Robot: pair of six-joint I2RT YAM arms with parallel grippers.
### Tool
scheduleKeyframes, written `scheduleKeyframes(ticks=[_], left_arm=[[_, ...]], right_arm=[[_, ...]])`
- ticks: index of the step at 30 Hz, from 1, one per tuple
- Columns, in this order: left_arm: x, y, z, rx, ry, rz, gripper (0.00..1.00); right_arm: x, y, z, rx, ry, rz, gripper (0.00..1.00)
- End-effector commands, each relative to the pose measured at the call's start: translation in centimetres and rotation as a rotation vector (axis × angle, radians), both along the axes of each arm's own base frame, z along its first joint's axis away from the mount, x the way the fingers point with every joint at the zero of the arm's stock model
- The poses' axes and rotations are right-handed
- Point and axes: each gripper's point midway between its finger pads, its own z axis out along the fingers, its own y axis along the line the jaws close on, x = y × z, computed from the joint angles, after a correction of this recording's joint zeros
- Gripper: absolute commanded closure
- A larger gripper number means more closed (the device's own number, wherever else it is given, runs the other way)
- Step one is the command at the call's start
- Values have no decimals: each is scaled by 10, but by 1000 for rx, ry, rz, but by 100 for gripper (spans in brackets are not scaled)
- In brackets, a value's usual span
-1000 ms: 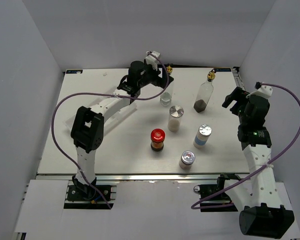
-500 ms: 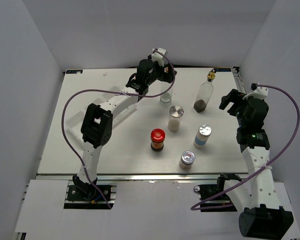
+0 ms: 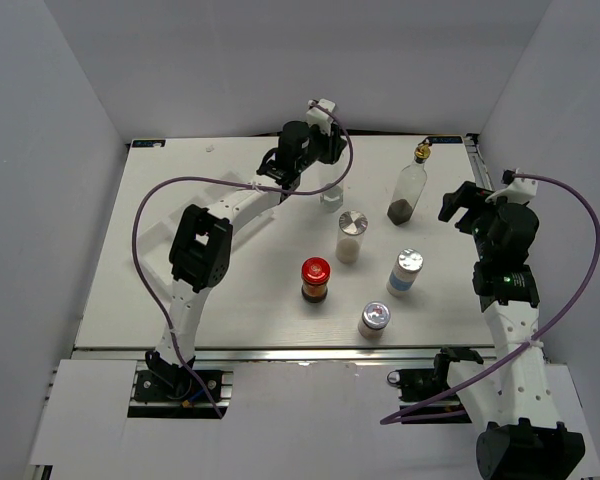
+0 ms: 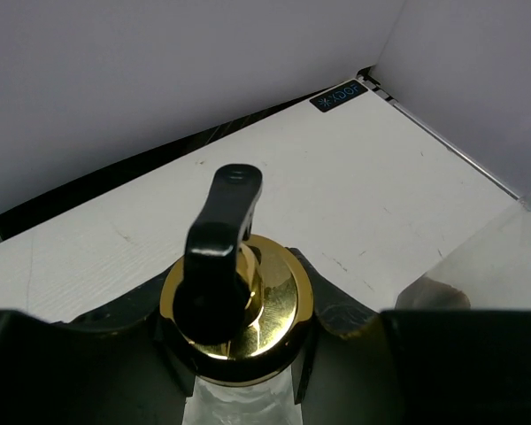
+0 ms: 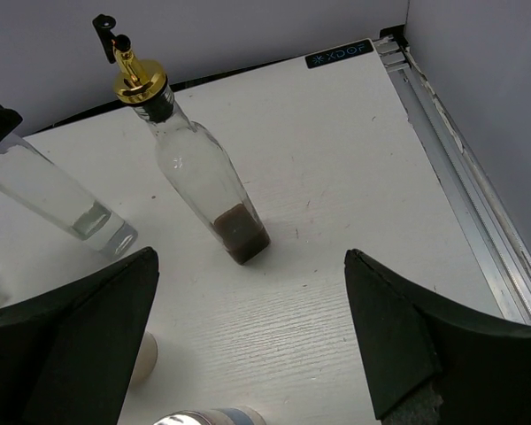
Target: Organize the condiment bottles
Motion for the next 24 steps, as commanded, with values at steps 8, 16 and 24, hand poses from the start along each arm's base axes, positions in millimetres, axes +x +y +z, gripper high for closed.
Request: scheduleKeyframes(ticks=[8,16,24], left_arm=[[-24,39,184,-86,-291,110,100],[-43,137,241,-95,-292,480,100],[-64,253,243,-88,-253,928,100]], right_arm=[[4,1,11,-15,-50,14,11],[7,5,4,-11,-31,36,11],[10,5,2,6,-16,29,11]])
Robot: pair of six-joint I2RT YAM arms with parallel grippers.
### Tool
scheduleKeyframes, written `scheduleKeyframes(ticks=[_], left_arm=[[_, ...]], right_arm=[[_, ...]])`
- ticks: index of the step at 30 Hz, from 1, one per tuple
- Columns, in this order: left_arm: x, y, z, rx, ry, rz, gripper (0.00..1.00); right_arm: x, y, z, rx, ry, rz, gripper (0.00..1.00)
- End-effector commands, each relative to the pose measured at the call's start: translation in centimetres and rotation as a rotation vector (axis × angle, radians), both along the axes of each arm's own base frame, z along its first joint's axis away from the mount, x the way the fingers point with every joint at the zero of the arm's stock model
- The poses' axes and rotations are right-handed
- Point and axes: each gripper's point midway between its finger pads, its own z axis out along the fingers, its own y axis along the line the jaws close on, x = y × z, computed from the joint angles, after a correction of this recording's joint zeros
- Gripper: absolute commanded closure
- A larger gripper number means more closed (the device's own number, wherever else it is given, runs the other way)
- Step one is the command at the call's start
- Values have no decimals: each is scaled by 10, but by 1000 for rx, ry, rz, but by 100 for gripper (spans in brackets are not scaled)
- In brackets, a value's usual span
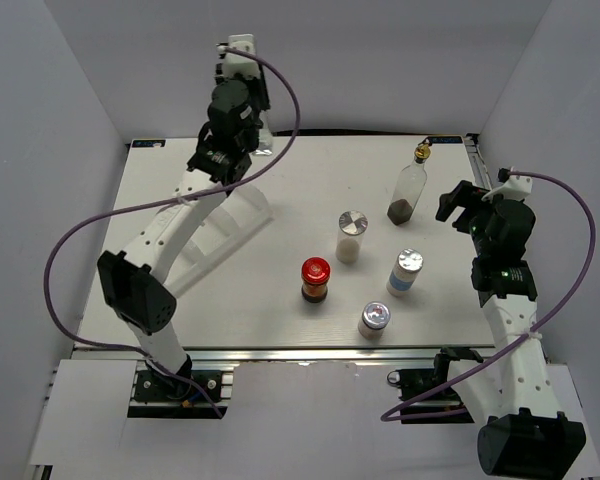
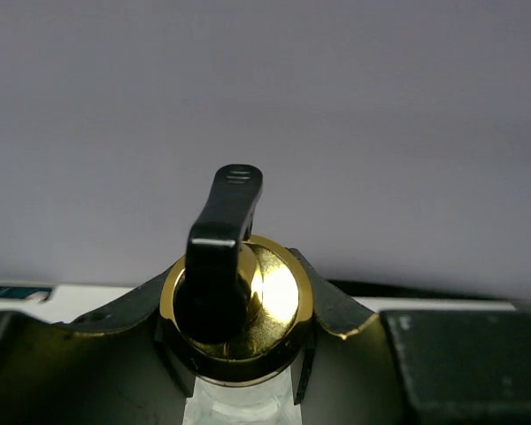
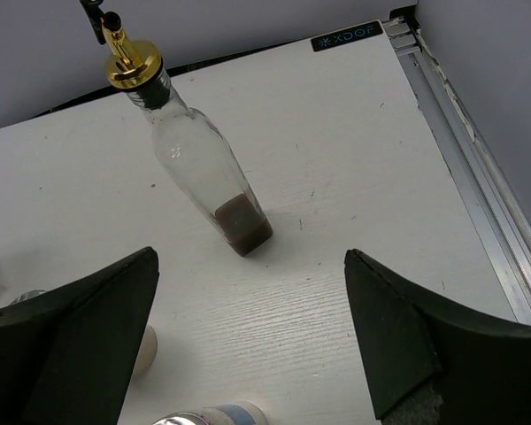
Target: Organize the condiment bottles
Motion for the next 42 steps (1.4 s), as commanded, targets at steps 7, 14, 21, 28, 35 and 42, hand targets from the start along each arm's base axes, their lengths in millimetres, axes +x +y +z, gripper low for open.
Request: scheduleKeyframes(ticks=[7,14,21,28,35,42], left_arm=[[-40,149,12,-182,-21,693,100],[-31,174,-15,-248,-20,799,100],[-11,168,-49,-267,17,831,100],[13,158,-77,-256,44,838,100],[23,156,-107,-275,69,851,100],[15,162,-118,-295,64,891,100]], right_arm=[[1,-2,13,-1,-62,-15,11],[0,-10,10,-5,-53,-58,11],[2,-15,5,-8,-39,-87,11],[3,-19,1,-18,-28,-109,11],[3,-27,0,-26,-23,-149,11],[5,-29,-3,-28,-12,-161,11]])
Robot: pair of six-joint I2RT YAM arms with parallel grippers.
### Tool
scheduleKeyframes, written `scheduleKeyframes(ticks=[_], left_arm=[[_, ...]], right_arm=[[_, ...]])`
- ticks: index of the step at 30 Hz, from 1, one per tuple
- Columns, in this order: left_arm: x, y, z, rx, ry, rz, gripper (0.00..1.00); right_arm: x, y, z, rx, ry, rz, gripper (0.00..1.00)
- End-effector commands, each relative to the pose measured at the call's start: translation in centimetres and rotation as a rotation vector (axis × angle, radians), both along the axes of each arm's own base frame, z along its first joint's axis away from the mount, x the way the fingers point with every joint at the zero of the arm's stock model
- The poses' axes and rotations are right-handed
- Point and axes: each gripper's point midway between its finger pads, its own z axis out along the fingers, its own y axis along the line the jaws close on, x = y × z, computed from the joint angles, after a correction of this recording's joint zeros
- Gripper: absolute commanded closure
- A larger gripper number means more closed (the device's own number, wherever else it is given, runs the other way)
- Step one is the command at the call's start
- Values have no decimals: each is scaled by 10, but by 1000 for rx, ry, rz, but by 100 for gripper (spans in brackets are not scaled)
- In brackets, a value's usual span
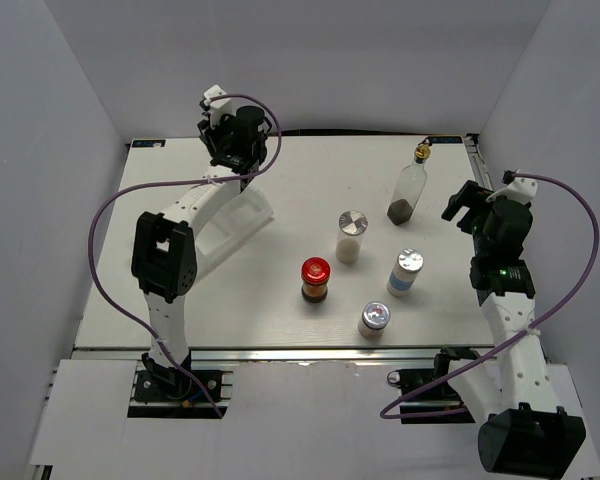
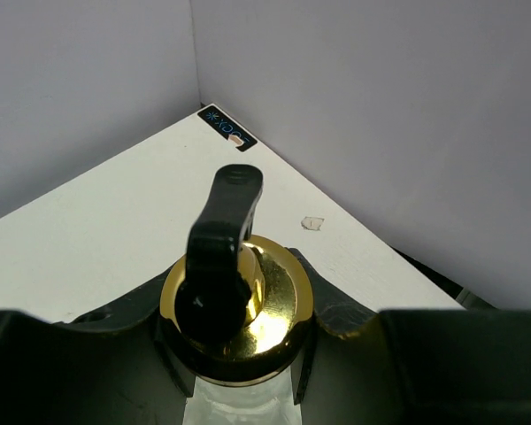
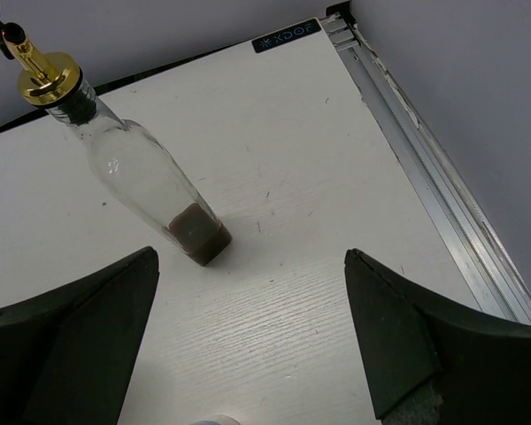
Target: Organize the condiment bottles
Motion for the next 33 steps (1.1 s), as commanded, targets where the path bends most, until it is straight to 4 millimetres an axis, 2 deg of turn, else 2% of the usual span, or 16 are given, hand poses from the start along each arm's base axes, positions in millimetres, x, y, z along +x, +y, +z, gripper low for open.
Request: scheduleKeyframes(ticks=[1,11,17,23,25,26,30,31,32,33], left_arm=[[-16,15,50,-81,-178,64,100],[-13,23,26,-63,-189,163,100],[-8,23,9,-66,-199,162,100],[-1,20,-7,-55,-176,162,89],[0,19,-10,-54,-170,159,80],[0,19,-10,-56,-168,153,66],[-3,19,-9,-59,-165,129,39],[-6,18,-8,-62,-162,108,30],[-8,18,-8,-68,-164,102,18],[-9,18,-7,-74,-166,87,11]], right_arm=[[4,-4,6,-6,-32,-22,11],[3,-5,6,-12,-31,-27,11],[4,-5,3,-17,-14,-25,11],[2,-5,6,-17,-17,-22,11],[1,-4,8,-16,-23,-19,11],[1,-3,8,-12,-23,-13,11],[1,1,17,-8,-42,11,11],[1,4,18,-7,-41,25,10],[1,5,24,-8,-51,31,11],[0,6,27,-7,-56,40,11]])
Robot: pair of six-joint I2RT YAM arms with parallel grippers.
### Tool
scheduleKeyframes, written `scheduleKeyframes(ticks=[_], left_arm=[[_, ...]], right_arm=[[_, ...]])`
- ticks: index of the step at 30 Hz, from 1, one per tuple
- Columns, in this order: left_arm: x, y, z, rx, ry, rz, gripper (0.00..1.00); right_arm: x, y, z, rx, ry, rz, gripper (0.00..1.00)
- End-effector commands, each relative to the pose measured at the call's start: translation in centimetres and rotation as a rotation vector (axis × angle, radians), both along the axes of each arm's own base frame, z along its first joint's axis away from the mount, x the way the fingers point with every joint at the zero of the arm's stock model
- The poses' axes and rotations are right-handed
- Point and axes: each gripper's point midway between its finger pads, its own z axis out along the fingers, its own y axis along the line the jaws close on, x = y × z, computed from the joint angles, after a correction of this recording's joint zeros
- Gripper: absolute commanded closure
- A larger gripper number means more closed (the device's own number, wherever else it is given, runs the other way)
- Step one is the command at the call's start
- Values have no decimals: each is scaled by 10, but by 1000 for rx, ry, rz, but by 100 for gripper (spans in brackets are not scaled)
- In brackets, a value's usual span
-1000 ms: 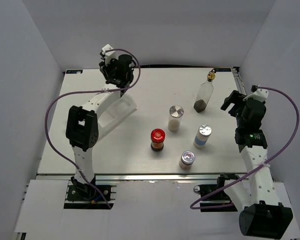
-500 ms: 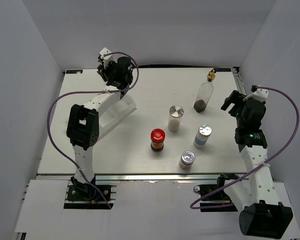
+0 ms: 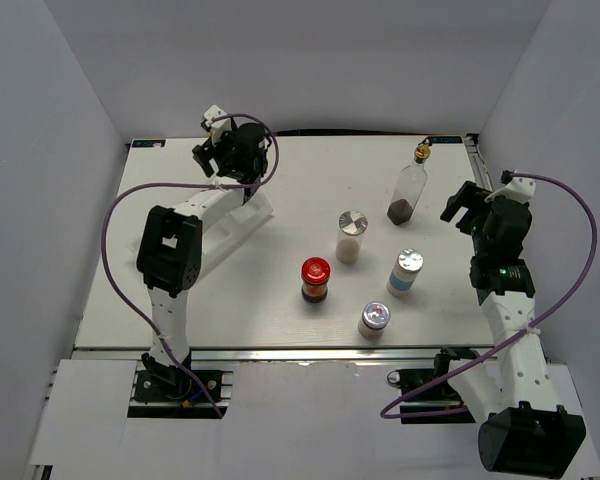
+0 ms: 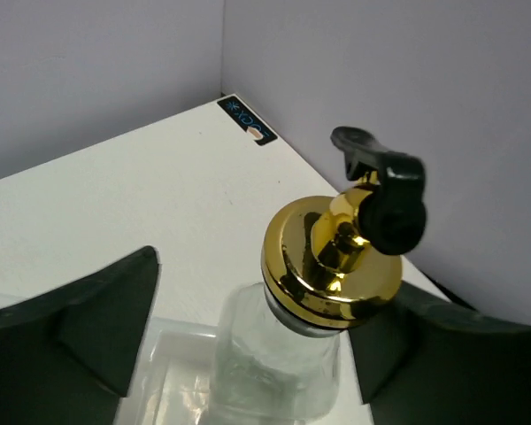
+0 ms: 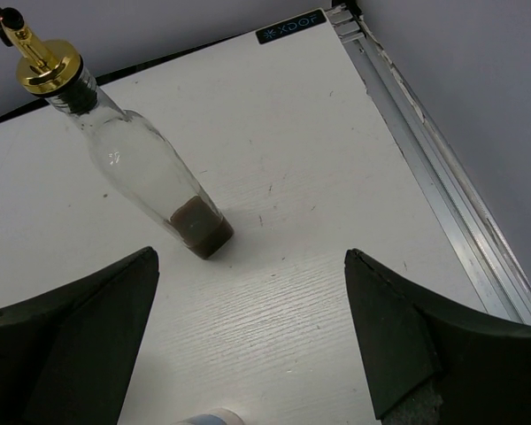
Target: Organize the condiment bottles
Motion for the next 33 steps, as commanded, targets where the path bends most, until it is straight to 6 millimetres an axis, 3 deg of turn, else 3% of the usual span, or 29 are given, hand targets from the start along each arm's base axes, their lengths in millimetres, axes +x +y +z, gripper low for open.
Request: scheduleKeyframes(ticks=[1,6,10,14,17,28,31,32,33], left_arm=[[-10,2,41,-59,-100,-49,5],[-11,-6,49,-76,-71,-141,2],[-12,-16,55,-88,-38,-226,2],[-22,-18,66,-101,-17,-284,2],[-31,-25,75,-101,20,-370,2],[-95,-19,99,-109,91,-521,2],[-121,-7,105,-111,76,-504,2],[-129,0,90,-109,102,-480,2],[-142,17,95,-116,77,-430,2]], right_arm=[[-2,7,33,-7,-75,45,11],[-4,16,47,-40,-130,111,11],[-2,43,60,-100,-173,294,10],[7,55,71,-140,-182,383,11],[18,57,65,-161,-147,409,11],[79,87,56,-218,-167,592,11],[98,88,52,-235,-183,575,11],[107,86,51,-236,-195,561,11],[112,85,51,-237,-200,554,11]])
